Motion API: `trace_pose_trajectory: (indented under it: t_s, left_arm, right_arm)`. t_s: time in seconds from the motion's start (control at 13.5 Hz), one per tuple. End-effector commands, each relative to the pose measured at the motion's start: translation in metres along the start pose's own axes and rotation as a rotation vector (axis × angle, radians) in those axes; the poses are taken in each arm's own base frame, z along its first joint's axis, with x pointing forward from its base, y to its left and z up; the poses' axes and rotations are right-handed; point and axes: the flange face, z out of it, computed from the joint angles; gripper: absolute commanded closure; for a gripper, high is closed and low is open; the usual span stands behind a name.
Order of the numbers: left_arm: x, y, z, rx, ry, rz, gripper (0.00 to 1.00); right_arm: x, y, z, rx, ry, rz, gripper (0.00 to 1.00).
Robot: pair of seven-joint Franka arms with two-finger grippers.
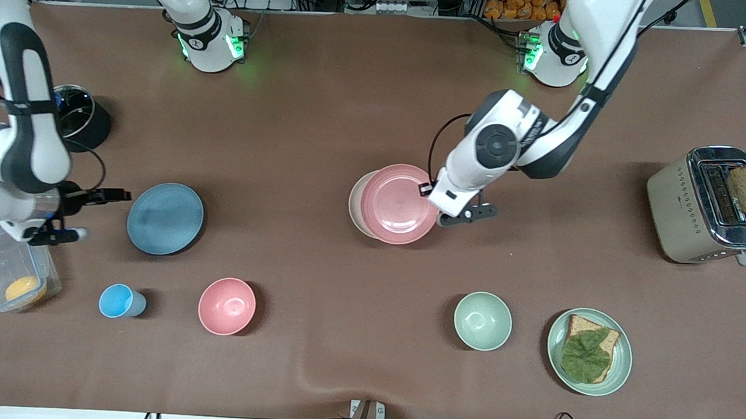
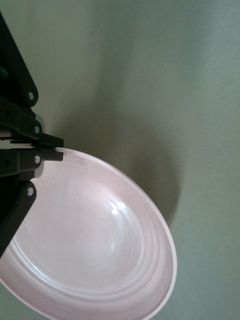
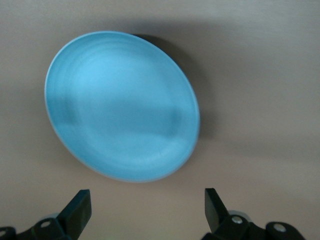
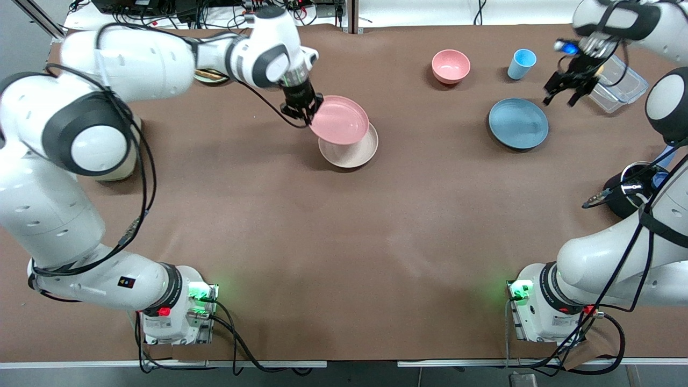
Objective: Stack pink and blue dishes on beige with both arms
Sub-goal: 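Carry the pink plate over the beige plate while the right gripper reaches the blue plate, then lower the pink plate onto the beige plate while the right gripper grasps the blue plate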
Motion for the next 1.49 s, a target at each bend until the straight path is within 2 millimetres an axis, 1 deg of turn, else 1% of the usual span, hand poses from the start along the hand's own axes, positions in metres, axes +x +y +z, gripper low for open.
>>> trace_pose_trajectory:
  t_s: [0.0, 0.15, 0.22, 0.3, 0.37, 0.45, 0.59, 0.74, 0.82, 0.89, 0.97, 1.04, 1.19, 1.26, 1.34, 1.41]
  left_arm:
    - [0.003, 0.002, 0.010, 0.015, 0.013, -0.009, 1.00]
    - [-0.005, 0.011, 0.027, 0.002, 0.011, 0.003, 1.00]
    - [-0.008, 0.013, 0.034, -0.010, 0.017, -0.009, 1.00]
    - [-0.009, 0.014, 0.038, -0.015, 0.016, -0.014, 1.00]
    - [-0.010, 0.015, 0.039, -0.013, 0.015, -0.012, 1.00]
    - [-0.010, 0.015, 0.039, -0.014, 0.016, -0.012, 1.00]
    - [-0.015, 0.018, 0.041, -0.011, 0.015, -0.004, 1.00]
    - [-0.016, 0.018, 0.042, -0.008, 0.013, -0.007, 1.00]
    - [-0.016, 0.018, 0.042, -0.010, 0.014, -0.007, 1.00]
    - [-0.015, 0.019, 0.041, -0.011, 0.014, -0.006, 0.60]
    - [-0.014, 0.019, 0.040, -0.014, 0.016, -0.011, 0.01]
    - [-0.013, 0.020, 0.038, -0.018, 0.019, -0.014, 0.00]
    - [-0.011, 0.022, 0.024, -0.033, 0.036, -0.040, 0.00]
    - [-0.006, 0.020, 0.002, -0.053, 0.063, -0.052, 0.00]
    - [-0.005, 0.018, -0.025, -0.072, 0.100, -0.056, 0.00]
    - [-0.001, 0.010, -0.058, -0.080, 0.137, -0.070, 0.00]
  right_arm:
    - [0.002, -0.020, 0.023, -0.004, 0.032, -0.023, 0.00]
    - [0.003, -0.011, 0.028, -0.004, 0.040, -0.013, 0.00]
    - [0.006, -0.006, 0.029, -0.016, 0.071, -0.008, 0.00]
    - [0.006, 0.005, 0.028, -0.023, 0.093, 0.002, 0.00]
    - [0.007, 0.017, 0.038, -0.018, 0.094, 0.019, 0.00]
    - [0.009, 0.021, 0.049, -0.018, 0.091, 0.024, 0.00]
    - [0.011, 0.026, 0.060, -0.016, 0.081, 0.019, 0.00]
    - [0.015, 0.030, 0.072, -0.018, 0.076, -0.046, 0.00]
    - [0.016, 0.033, 0.073, -0.022, 0.084, -0.047, 0.00]
    - [0.015, 0.035, 0.076, -0.019, 0.081, -0.046, 0.00]
    - [0.015, 0.035, 0.078, -0.018, 0.078, -0.045, 0.00]
    - [0.016, 0.035, 0.079, -0.018, 0.078, -0.045, 0.08]
    - [0.016, 0.035, 0.081, -0.016, 0.074, -0.045, 0.29]
    - [0.015, 0.036, 0.081, -0.015, 0.075, -0.044, 0.40]
    - [0.015, 0.036, 0.081, -0.014, 0.073, -0.044, 0.49]
    - [0.015, 0.036, 0.081, -0.015, 0.073, -0.045, 0.57]
